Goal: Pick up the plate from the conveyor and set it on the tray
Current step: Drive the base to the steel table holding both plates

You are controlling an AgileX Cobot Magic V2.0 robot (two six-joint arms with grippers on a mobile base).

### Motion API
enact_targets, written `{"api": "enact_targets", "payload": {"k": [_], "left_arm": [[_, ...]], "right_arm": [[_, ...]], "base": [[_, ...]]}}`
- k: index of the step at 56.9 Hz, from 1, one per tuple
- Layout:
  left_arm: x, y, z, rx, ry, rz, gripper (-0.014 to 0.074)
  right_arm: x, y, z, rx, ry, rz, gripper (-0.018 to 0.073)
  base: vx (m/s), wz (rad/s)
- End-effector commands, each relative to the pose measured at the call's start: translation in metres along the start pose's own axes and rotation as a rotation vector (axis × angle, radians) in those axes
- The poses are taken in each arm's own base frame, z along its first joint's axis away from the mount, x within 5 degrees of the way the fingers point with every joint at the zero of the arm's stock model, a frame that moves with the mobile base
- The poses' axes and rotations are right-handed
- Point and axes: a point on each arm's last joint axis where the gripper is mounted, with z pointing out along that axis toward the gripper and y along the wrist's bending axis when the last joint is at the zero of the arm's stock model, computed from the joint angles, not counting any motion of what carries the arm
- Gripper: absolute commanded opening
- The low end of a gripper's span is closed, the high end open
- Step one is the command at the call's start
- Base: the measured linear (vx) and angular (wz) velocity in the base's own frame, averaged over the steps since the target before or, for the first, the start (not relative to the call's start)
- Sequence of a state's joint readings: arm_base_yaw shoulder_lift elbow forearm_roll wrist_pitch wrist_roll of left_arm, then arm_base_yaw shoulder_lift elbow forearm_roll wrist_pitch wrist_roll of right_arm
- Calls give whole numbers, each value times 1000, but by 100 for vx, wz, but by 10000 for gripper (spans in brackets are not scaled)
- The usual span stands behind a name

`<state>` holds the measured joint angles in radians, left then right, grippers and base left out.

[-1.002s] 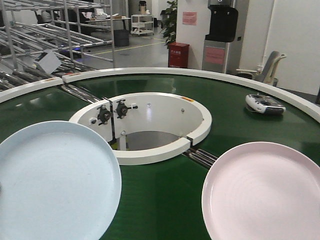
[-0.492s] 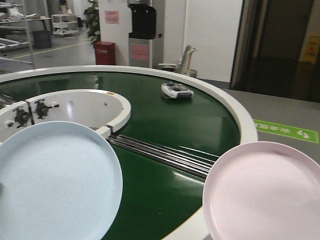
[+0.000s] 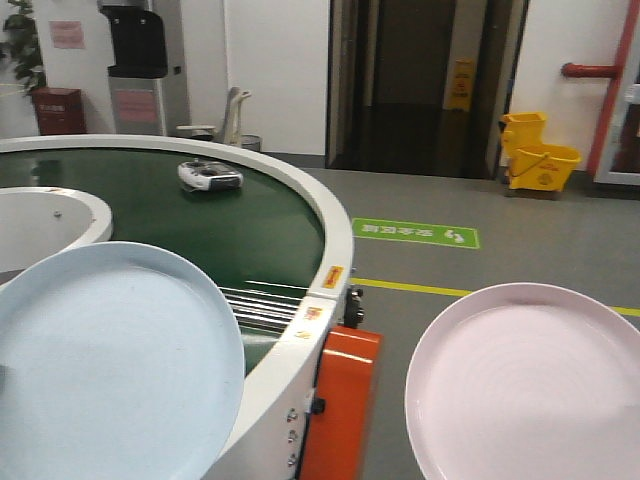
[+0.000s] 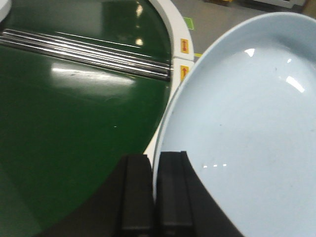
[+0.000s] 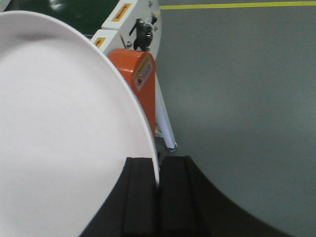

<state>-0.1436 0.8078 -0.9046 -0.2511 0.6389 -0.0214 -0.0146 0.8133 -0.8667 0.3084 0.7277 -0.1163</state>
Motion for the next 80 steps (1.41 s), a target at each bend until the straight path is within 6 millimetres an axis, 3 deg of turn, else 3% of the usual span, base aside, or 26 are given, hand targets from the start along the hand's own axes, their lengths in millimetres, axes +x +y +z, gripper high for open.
{"api": "enact_targets", "payload": {"k": [1,36,80], "left_arm": [[-15,-5,-8,28,-114,-19,-6],[-15,-5,-8,28,-114,-19,-6],[-15,-5,-8,28,-114,-19,-6]], "right_arm": [[-15,2,-8,-2,-112,5,-9],[-15,2,-8,-2,-112,5,-9],[-14,2,-8,-2,-110,5,-9]], "base": [[-10,-52],[0,-53],[27,-54]]}}
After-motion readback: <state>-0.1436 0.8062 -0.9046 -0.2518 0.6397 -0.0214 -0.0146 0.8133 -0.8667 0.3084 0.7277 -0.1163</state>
